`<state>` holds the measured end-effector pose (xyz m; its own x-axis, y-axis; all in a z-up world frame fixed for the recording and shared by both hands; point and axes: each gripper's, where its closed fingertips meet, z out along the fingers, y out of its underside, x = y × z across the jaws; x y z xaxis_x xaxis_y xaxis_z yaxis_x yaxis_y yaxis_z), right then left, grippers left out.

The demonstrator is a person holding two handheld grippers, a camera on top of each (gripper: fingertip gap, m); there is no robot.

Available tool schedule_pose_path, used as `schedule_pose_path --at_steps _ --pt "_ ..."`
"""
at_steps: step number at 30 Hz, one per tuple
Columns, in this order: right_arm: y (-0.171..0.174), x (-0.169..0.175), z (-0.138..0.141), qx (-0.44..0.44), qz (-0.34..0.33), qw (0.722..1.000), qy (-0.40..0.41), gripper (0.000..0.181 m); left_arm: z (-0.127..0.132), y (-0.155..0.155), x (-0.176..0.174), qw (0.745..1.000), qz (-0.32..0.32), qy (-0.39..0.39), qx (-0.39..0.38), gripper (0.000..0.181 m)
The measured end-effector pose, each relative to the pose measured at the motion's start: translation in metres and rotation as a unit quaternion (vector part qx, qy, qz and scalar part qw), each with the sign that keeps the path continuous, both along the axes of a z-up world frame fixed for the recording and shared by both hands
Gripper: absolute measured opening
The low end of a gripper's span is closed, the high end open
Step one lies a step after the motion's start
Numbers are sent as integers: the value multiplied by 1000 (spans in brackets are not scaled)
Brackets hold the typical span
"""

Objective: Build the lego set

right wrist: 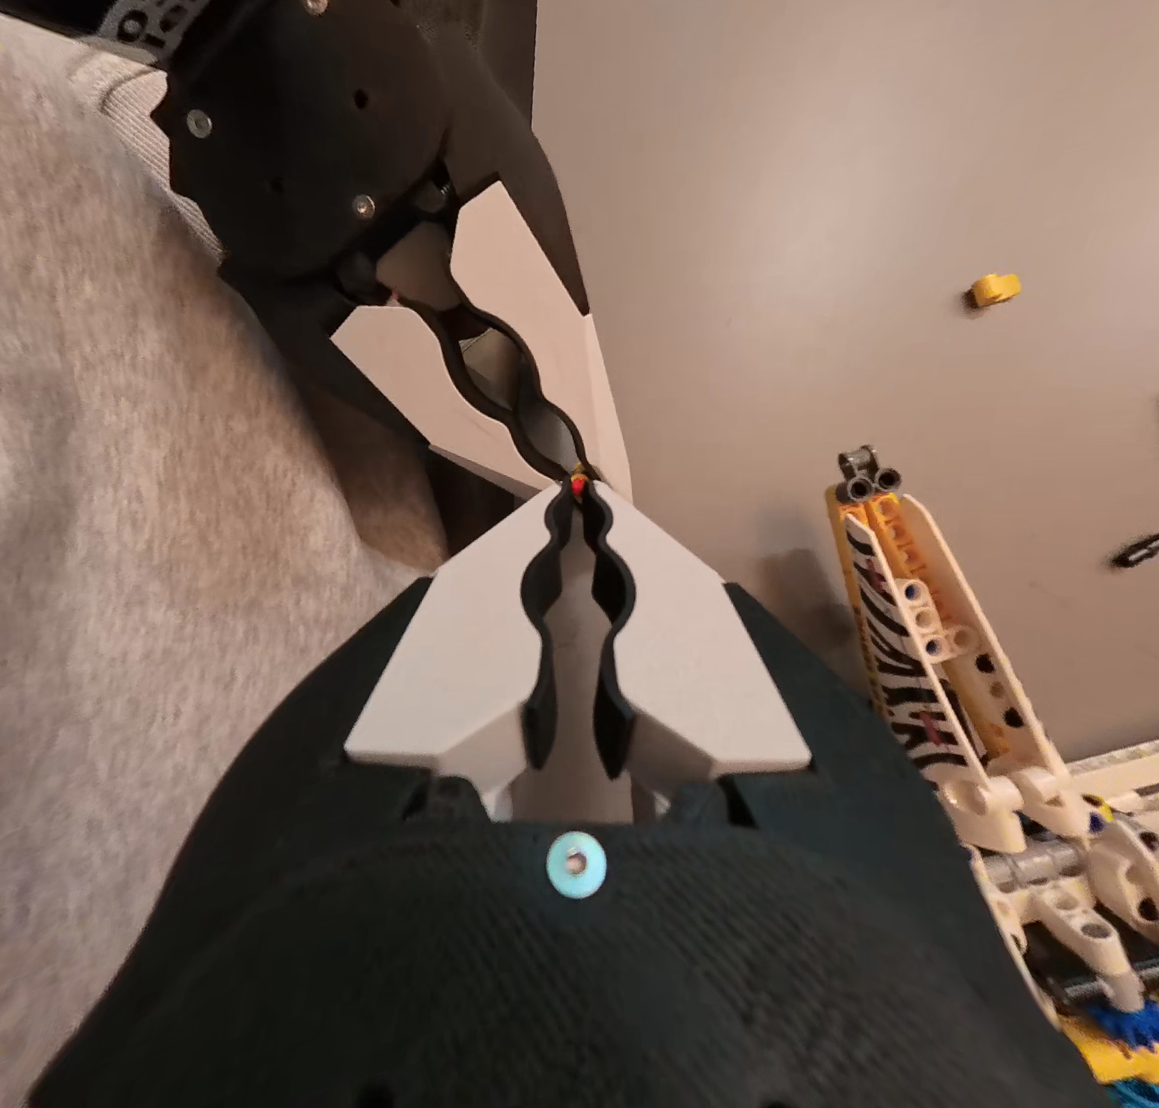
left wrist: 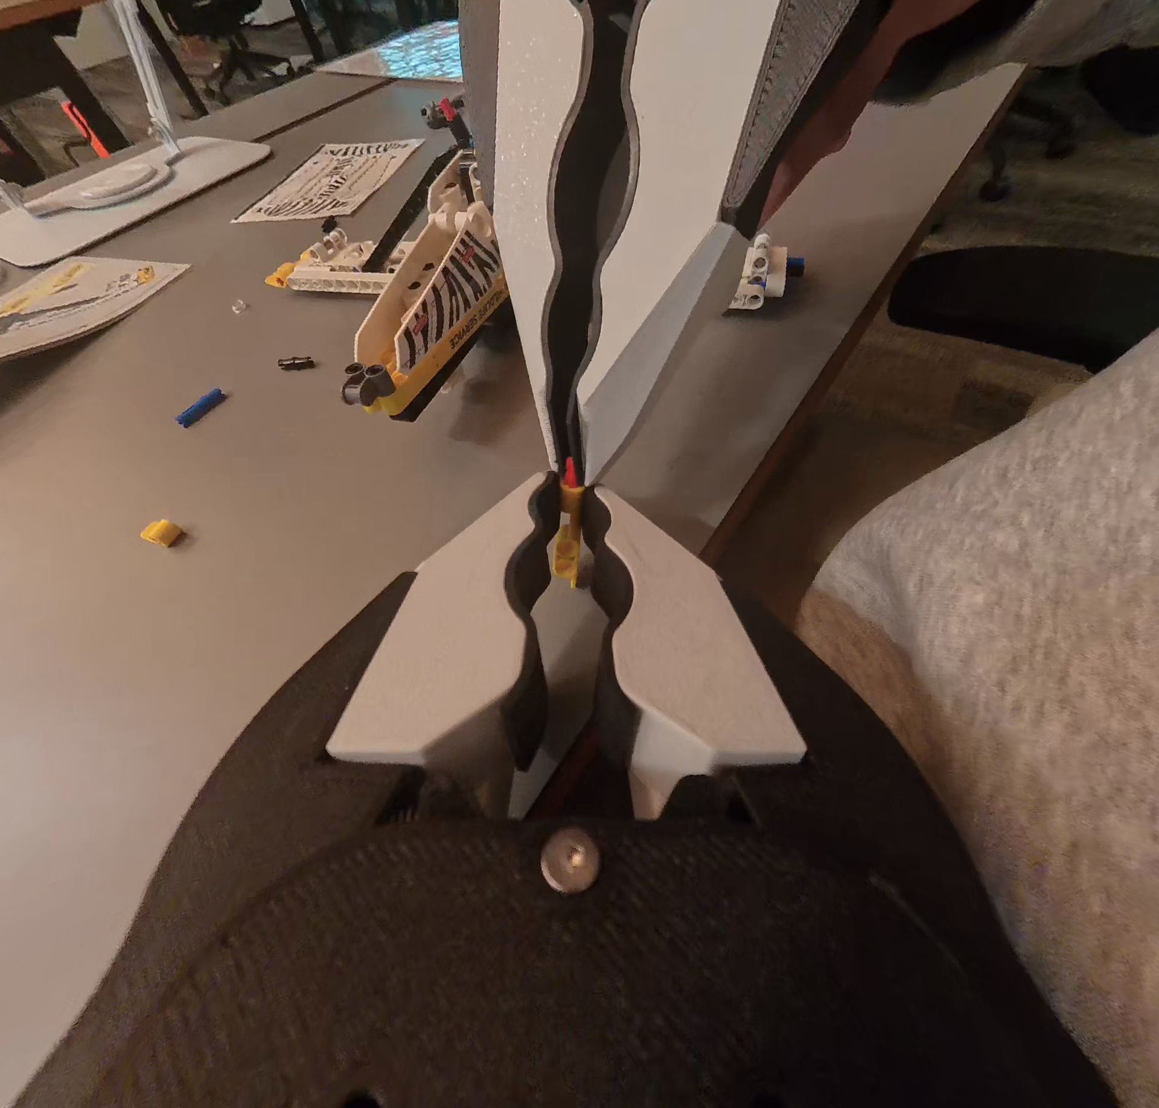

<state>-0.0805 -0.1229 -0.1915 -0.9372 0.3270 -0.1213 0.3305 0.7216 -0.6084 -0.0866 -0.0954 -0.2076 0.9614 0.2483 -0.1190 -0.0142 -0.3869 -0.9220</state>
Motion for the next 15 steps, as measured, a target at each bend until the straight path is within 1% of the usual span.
schedule_pose_path --at_steps 3,5,7,8,9,10,12,15 --pt "0 0 0 4 -4 1000 -10 2 -1 0 0 1000 1 0 -4 4" --pt "-2 -2 0 -3 -6 1000 7 2 0 -1 -1 1000 5 -1 -1 4" --pt "-3 -2 3 -19 -9 999 30 2 3 -2 -1 1000 2 -1 19 5" --pt "-2 -3 5 -23 -13 999 35 6 5 -2 -1 999 1 -6 34 5" --pt "-1 -3 7 -26 -20 999 41 21 6 -3 -1 999 1 -16 43 5" --pt "1 -5 11 -37 -30 998 49 29 8 -4 -2 998 1 -26 53 5" --pt "4 -5 24 -86 -53 993 58 29 18 -6 -2 995 -6 -47 89 5" --pt "8 -2 38 -168 -99 979 59 31 38 -8 1 979 -27 -117 166 5"
